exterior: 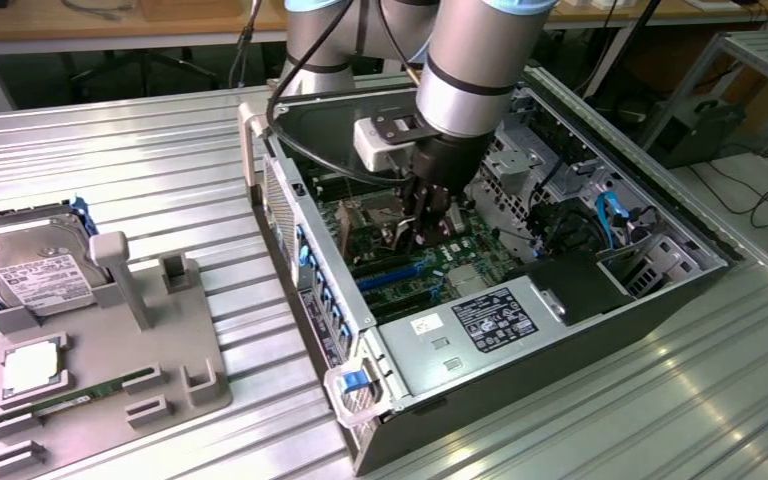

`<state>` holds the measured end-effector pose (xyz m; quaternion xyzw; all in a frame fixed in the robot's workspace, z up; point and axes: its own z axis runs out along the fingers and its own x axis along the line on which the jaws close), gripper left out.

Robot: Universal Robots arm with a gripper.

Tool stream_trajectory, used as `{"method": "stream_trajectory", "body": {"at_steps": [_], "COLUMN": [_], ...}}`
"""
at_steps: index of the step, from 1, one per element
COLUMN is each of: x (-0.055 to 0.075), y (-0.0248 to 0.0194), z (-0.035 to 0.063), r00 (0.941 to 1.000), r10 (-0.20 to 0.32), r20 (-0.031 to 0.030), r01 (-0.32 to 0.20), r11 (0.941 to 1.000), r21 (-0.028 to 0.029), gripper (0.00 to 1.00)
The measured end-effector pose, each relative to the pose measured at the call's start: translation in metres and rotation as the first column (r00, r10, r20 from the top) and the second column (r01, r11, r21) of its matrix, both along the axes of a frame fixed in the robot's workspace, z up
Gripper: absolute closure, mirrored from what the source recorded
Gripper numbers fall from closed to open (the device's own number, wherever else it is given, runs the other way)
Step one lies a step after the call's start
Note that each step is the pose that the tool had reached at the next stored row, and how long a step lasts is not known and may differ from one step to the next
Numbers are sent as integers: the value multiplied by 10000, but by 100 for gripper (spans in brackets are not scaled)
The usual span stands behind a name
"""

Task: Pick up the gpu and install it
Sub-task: 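Insert the gpu into the slot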

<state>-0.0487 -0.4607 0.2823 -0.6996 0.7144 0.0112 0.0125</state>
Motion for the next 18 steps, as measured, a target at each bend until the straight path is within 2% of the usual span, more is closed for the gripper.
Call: {"method": "stream_trajectory", "body": {"at_steps": [1, 3, 6, 18], "x": [-1, -1, -2, -2], "y": [0, 0, 0, -11], "z": [-8, -16, -22, -33], "r00": [10000, 10000, 10000, 10000], "r10": [0, 2, -2, 69], "r20": [0, 1, 1, 1], "r01": [0, -2, 2, -69], "r11": [10000, 10000, 10000, 10000], "r21": [-24, -26, 25, 29], "gripper": [72, 72, 72, 72]}}
